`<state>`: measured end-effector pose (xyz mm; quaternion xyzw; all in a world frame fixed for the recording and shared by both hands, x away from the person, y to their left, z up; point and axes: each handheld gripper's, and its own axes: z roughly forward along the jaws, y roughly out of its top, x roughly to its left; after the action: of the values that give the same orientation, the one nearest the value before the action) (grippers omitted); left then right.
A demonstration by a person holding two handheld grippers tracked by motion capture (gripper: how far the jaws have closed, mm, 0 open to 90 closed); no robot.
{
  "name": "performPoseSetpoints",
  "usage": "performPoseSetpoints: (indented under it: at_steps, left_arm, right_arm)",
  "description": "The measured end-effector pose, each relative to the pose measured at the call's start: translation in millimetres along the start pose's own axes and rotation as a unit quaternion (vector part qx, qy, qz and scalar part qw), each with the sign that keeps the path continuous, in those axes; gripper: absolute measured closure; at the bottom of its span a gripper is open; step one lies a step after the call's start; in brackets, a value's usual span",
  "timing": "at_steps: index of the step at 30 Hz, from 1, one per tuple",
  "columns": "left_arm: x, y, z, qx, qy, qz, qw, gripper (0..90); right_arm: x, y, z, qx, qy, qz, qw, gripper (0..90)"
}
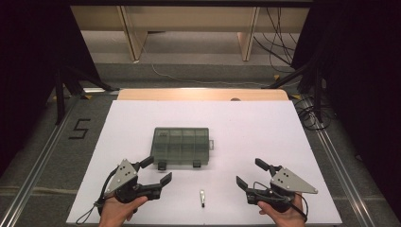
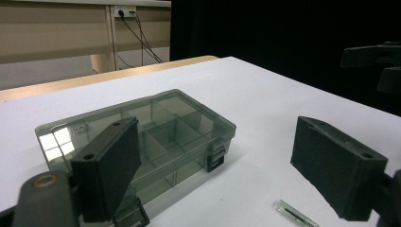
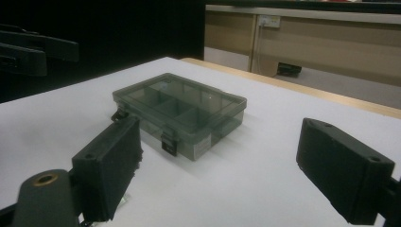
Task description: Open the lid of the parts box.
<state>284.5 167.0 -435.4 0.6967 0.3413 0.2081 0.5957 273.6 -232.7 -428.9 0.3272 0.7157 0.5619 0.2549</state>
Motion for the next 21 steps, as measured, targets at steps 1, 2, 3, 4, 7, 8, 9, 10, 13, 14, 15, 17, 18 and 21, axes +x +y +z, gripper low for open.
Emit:
performPoseSetpoints:
  at_steps: [1,2,3,4,7,8,9,10,13,14,15,17,18,21]
  left_arm:
    - [-0.4,0.1,-0.2,0.0,0.002,0.0,1.0,15.6]
    - [-0.4,0.2,-0.2,-0.001,0.002,-0.001,1.0,15.6]
    - [0.0,0.3,-0.4,0.0,0.002,0.001,1.0,15.6]
    - [0.2,0.3,-0.4,0.001,0.003,0.001,1.0,15.6]
    - [0.4,0.1,-0.5,0.002,0.003,0.001,1.0,15.6]
    - [0.5,-0.2,0.4,-0.002,-0.001,0.0,1.0,15.6]
    - [0.3,-0.2,0.3,-0.001,0.0,0.0,1.0,15.6]
    - [0.2,-0.3,0.4,-0.001,0.0,0.0,1.0,15.6]
    - [0.4,-0.4,0.0,0.004,0.004,0.0,1.0,15.6]
    - [0.4,-0.4,0.0,0.004,0.004,0.0,1.0,15.6]
    - [0.8,-0.5,0.1,0.004,0.004,-0.002,1.0,15.6]
    - [1.2,-0.7,0.3,0.005,0.003,-0.005,1.0,15.7]
    - [1.5,-0.8,0.3,0.007,0.004,-0.002,1.0,15.7]
    - [0.9,-1.5,1.2,0.01,0.005,-0.006,0.9999,16.1]
  right_arm:
    - [0.0,0.0,0.0,0.0,0.0,0.0,1.0,15.7]
    - [0.0,0.0,0.0,0.0,-0.001,0.0,1.0,15.7]
    - [0.1,0.0,-0.1,0.001,-0.002,0.0,1.0,15.7]
    - [0.2,-0.1,0.2,0.0,-0.002,-0.001,1.0,15.7]
    - [0.3,0.0,0.0,0.007,0.0,-0.001,1.0,15.7]
    - [1.7,-0.4,0.2,0.009,0.0,0.007,0.9999,15.7]
    - [1.6,-0.1,-0.4,0.017,0.006,0.007,0.9998,15.7]
    - [1.9,-0.4,0.2,0.014,0.005,0.007,0.9999,15.7]
    - [2.0,-0.8,1.4,0.013,0.012,0.007,0.9998,15.6]
    - [2.0,-0.9,1.5,0.014,0.011,0.006,0.9998,15.6]
    - [1.9,-0.9,1.6,0.013,0.011,0.005,0.9998,15.5]
    - [1.3,-0.6,1.8,0.011,0.013,0.003,0.9999,15.5]
    - [1.0,0.2,0.7,0.014,0.01,0.001,0.9999,15.4]
    - [0.4,1.4,0.7,0.012,0.006,0.001,0.9999,15.3]
